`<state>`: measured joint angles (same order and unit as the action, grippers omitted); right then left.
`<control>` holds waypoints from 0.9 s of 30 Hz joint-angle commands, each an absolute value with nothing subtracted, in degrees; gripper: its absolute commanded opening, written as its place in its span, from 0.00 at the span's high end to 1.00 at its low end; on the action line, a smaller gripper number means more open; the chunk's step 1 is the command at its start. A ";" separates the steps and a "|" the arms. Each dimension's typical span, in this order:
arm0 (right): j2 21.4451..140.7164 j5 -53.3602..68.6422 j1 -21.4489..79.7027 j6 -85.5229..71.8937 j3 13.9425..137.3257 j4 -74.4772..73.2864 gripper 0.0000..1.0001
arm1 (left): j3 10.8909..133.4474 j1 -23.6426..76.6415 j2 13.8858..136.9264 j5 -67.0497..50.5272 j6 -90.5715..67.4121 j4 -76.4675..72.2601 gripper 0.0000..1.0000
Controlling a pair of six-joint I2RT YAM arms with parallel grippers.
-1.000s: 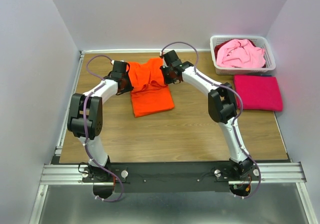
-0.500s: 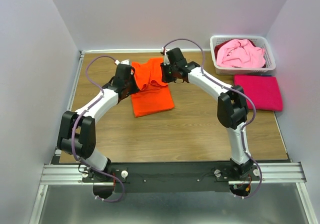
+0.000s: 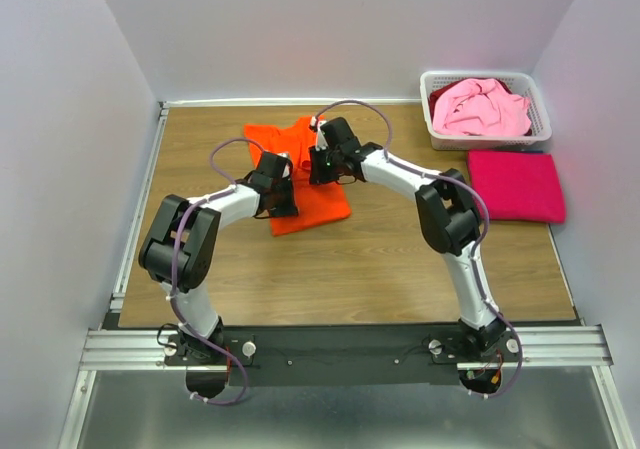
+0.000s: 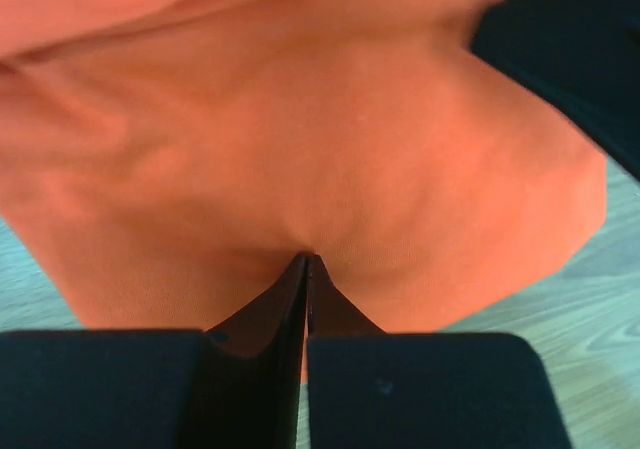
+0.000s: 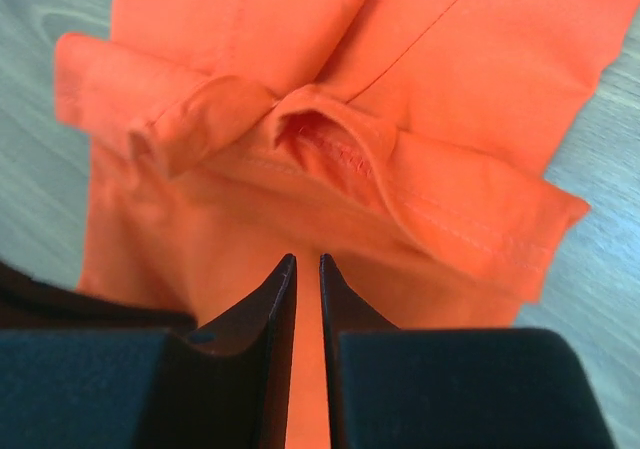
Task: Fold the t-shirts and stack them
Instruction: Fold the tshirt
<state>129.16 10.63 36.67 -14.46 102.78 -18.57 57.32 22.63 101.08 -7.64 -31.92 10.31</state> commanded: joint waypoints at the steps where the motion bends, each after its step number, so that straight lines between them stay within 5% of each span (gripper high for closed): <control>1: 132.45 11.87 36.56 -15.82 103.27 -14.25 0.79 | 55.81 23.38 103.27 -11.25 -29.53 11.25 0.90; 14: 141.50 0.53 36.39 -13.36 118.28 -11.08 0.78 | 49.93 25.22 99.67 -12.30 -28.83 12.04 0.91; 20: 143.09 2.37 36.39 -11.78 126.82 -10.55 0.68 | 44.13 25.66 92.47 -11.35 -30.23 11.60 0.91; 27: 131.68 5.53 36.21 -12.13 113.49 -10.28 0.67 | 42.36 23.73 84.64 -8.44 -32.08 10.02 0.90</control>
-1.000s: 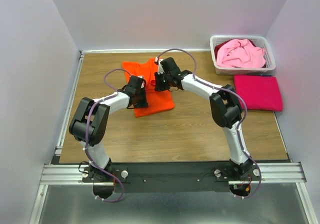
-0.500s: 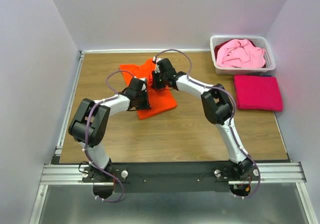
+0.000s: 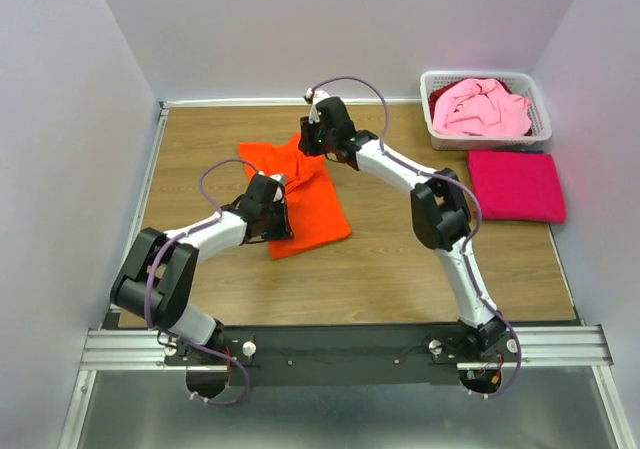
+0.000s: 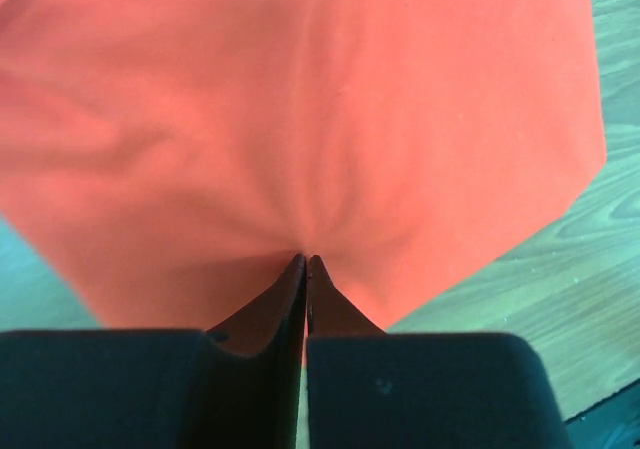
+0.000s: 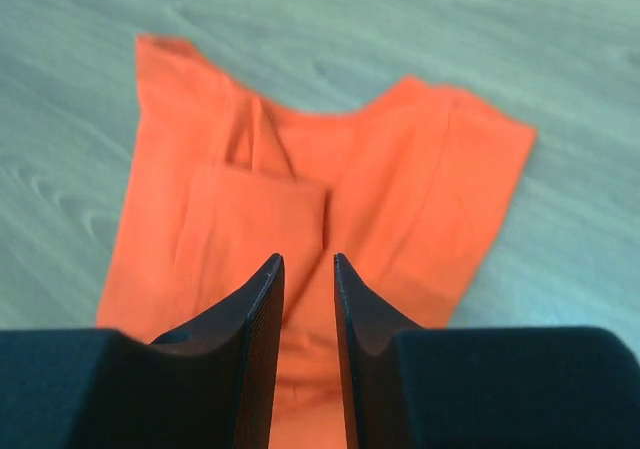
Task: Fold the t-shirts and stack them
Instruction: Fold the tshirt
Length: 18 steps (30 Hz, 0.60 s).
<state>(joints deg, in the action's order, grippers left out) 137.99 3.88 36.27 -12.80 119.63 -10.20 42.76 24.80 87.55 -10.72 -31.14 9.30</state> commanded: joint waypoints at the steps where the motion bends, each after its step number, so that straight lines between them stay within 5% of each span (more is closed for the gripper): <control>1: 128.44 9.28 36.12 -11.69 108.68 -10.11 0.67 | 42.71 23.03 84.55 -8.44 -31.99 10.02 0.90; 8: 120.77 23.02 38.58 -13.10 91.61 -7.91 0.79 | 42.80 22.76 81.39 -9.06 -32.87 9.67 0.90; 18: 126.91 29.79 40.87 -16.78 91.93 -2.55 0.82 | 39.64 22.59 81.74 -6.86 -34.01 10.37 0.90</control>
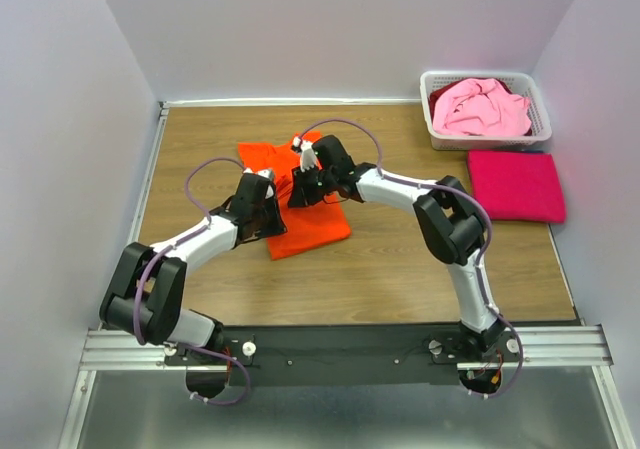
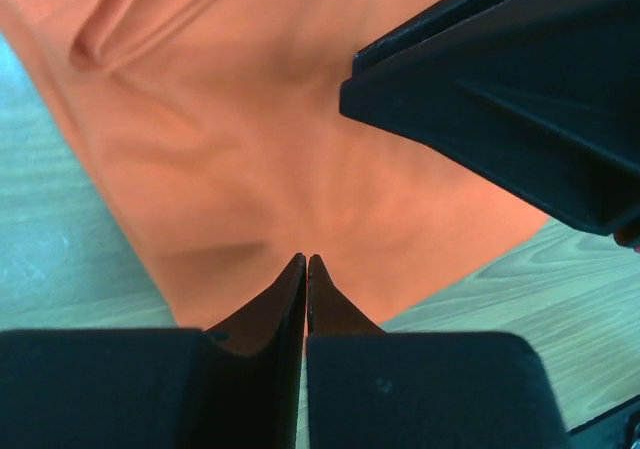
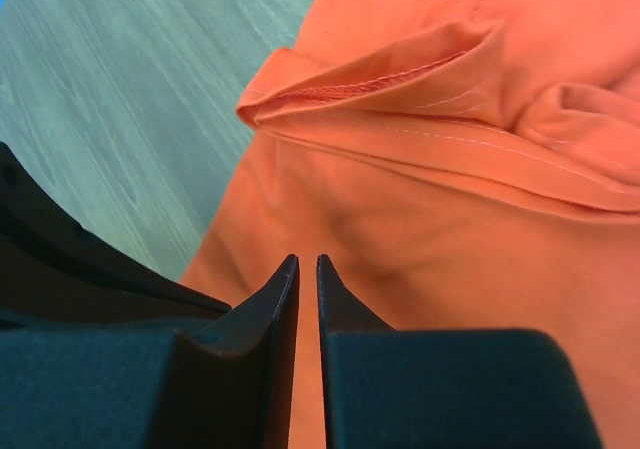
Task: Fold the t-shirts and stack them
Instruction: Fold the tshirt
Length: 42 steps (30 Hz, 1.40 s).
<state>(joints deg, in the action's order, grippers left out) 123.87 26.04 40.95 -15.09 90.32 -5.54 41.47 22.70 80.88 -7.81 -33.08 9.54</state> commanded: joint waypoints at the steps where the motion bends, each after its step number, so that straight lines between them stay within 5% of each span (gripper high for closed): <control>1: 127.87 29.79 40.78 -16.79 92.46 -1.94 0.82 | 39.38 22.50 81.83 -6.77 -33.93 10.20 0.90; 21: 139.92 25.76 40.87 -18.28 107.57 -0.62 0.81 | 36.56 22.59 82.71 -7.82 -33.49 9.76 0.90; 32: 145.47 19.24 38.85 -18.19 123.22 -0.79 0.66 | 35.16 21.10 77.79 -8.35 -33.49 8.62 0.90; 38: 132.21 24.51 35.95 -23.11 108.31 -0.61 0.61 | 32.08 15.12 70.50 -15.20 -34.80 3.53 0.90; 42: 120.01 35.21 33.93 -28.02 87.69 5.60 0.61 | 32.17 15.03 71.45 -22.04 -35.77 2.20 0.90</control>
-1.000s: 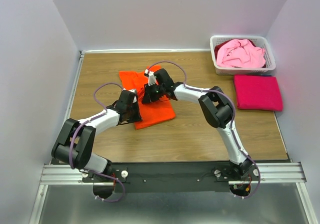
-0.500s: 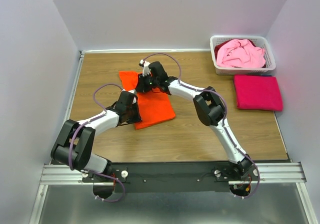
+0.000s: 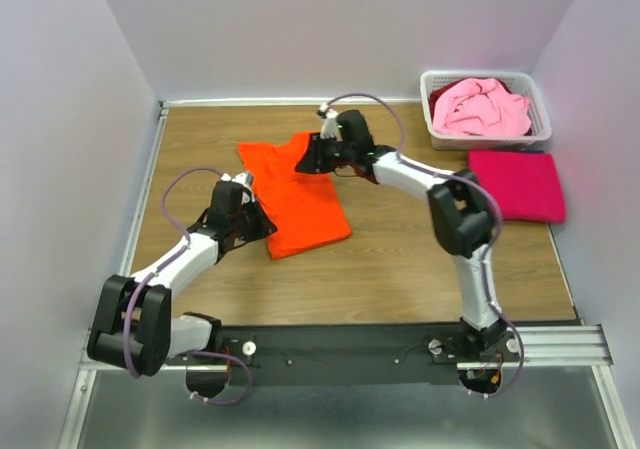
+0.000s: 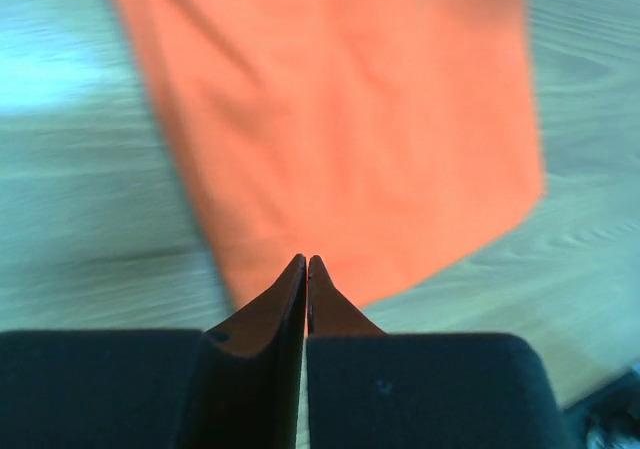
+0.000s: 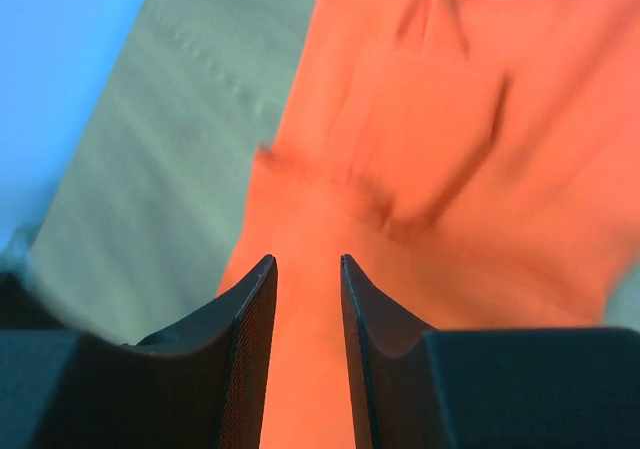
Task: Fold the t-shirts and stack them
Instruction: Fold the tshirt
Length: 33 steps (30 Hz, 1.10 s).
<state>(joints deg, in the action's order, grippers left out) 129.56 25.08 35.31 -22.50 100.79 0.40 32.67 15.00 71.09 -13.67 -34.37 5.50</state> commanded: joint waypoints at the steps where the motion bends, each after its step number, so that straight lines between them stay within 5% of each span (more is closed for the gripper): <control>1: 117.97 37.07 33.75 -29.08 83.80 7.10 0.61 | 31.91 15.03 72.24 -23.37 -36.21 1.68 0.90; 13: 113.28 51.15 29.19 -43.67 52.92 31.00 0.61 | 30.06 16.17 79.80 -25.40 -34.98 3.51 0.90; 24: 119.62 53.09 18.73 -44.91 45.36 32.96 0.62 | 31.38 15.82 82.62 -19.07 -32.43 9.76 0.94; 33: 111.46 52.91 17.93 -43.16 46.84 27.78 0.61 | 32.51 15.82 77.71 -17.94 -33.13 11.86 0.94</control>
<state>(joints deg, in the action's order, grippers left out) 115.46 54.48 18.00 -45.39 46.00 32.23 32.05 15.99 80.84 -22.70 -34.81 6.17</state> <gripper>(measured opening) 0.387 0.061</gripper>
